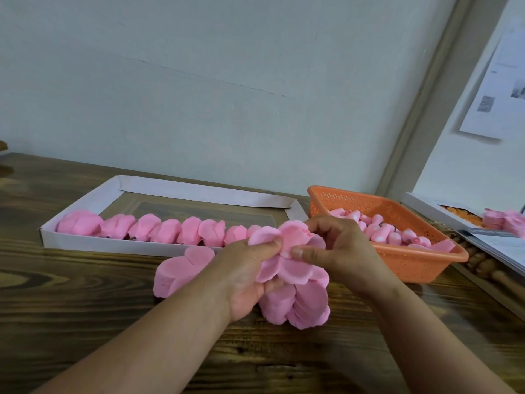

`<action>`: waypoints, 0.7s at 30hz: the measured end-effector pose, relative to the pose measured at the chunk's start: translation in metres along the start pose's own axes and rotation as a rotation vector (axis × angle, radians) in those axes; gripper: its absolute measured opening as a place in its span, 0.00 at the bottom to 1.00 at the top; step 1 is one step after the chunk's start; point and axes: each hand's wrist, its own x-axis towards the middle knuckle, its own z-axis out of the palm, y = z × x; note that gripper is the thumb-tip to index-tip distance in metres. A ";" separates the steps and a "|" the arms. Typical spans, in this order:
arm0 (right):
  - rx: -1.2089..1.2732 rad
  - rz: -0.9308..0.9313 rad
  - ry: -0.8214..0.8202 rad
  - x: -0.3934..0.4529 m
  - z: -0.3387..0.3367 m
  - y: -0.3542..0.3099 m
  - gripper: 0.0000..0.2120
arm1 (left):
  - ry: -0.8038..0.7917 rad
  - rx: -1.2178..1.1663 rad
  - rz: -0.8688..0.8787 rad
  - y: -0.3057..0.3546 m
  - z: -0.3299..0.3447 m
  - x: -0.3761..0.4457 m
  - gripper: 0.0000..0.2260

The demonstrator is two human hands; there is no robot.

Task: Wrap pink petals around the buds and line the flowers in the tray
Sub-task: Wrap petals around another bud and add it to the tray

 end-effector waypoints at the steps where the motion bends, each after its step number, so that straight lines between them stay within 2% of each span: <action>1: 0.017 -0.008 0.003 -0.001 0.000 0.001 0.09 | 0.004 0.006 0.003 0.000 0.000 0.000 0.08; 6: 0.078 -0.043 -0.013 -0.003 0.004 0.002 0.09 | 0.020 0.006 -0.020 0.000 -0.002 0.001 0.09; 9: 0.032 -0.043 0.103 -0.004 0.010 0.004 0.07 | 0.058 0.000 -0.033 -0.002 -0.001 0.003 0.11; 11: 0.000 -0.040 0.174 -0.004 0.015 0.005 0.06 | 0.049 0.006 -0.013 -0.002 0.000 0.002 0.09; 14: -0.009 0.006 0.289 -0.004 0.019 0.009 0.06 | 0.046 0.111 0.059 -0.003 0.001 0.002 0.08; 18: -0.038 0.002 0.333 -0.005 0.024 0.012 0.07 | 0.207 0.347 0.193 -0.011 0.001 0.004 0.08; 21: -0.027 0.002 0.352 -0.006 0.031 0.013 0.09 | 0.286 0.437 0.268 -0.014 0.001 0.005 0.07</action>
